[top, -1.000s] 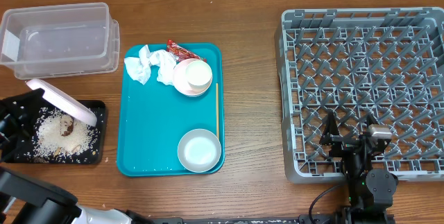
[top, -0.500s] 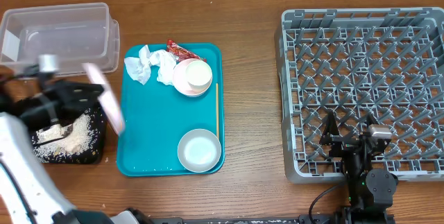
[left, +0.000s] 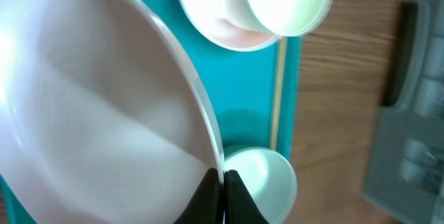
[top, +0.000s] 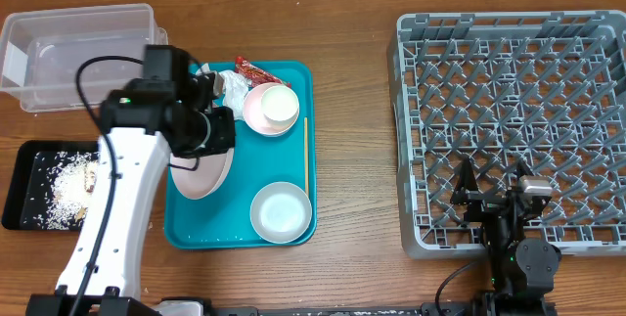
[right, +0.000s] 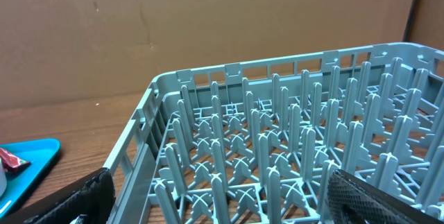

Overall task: Sort waste into correct bins and load items into the dishwasher
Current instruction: 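Return the emptied plate to the teal tray and release it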

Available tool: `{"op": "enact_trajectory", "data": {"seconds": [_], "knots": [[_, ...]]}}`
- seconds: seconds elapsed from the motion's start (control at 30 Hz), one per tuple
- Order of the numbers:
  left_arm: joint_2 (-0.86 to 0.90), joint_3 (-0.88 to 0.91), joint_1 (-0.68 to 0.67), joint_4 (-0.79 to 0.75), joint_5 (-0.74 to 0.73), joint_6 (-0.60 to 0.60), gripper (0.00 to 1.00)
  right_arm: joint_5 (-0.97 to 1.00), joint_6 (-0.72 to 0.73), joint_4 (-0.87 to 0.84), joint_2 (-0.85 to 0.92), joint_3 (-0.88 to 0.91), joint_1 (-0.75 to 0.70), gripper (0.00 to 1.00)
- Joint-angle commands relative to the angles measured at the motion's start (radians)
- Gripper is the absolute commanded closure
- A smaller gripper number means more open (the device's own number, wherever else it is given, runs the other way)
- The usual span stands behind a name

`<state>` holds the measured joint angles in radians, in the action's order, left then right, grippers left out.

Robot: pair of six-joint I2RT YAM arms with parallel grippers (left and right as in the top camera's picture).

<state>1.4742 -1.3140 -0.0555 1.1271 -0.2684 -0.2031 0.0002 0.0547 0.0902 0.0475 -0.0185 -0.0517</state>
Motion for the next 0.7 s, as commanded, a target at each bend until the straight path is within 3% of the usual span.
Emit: {"op": "enact_trajectory", "data": {"seconds": [0.0, 0.2, 0.27, 0.3, 0.67], "knots": [[0.025, 0.049, -0.048, -0.060, 0.140, -0.119, 0.96, -0.003, -0.003, -0.006, -0.009, 0.010, -0.002, 0.00], [0.071, 0.110, -0.088, -0.163, 0.139, -0.119, 0.93, -0.003, -0.003, -0.006, -0.009, 0.010, -0.002, 0.00], [0.088, 0.111, -0.092, -0.171, 0.137, -0.119, 0.37, -0.003, -0.003, -0.006, -0.009, 0.010, -0.002, 0.00], [0.089, 0.111, -0.092, -0.170, 0.138, -0.119, 0.32, -0.003, -0.003, -0.006, -0.009, 0.010, -0.002, 0.00], [0.087, -0.146, -0.067, -0.076, 0.286, -0.119, 0.28, -0.003, -0.003, -0.006, -0.009, 0.010, -0.002, 0.00]]}}
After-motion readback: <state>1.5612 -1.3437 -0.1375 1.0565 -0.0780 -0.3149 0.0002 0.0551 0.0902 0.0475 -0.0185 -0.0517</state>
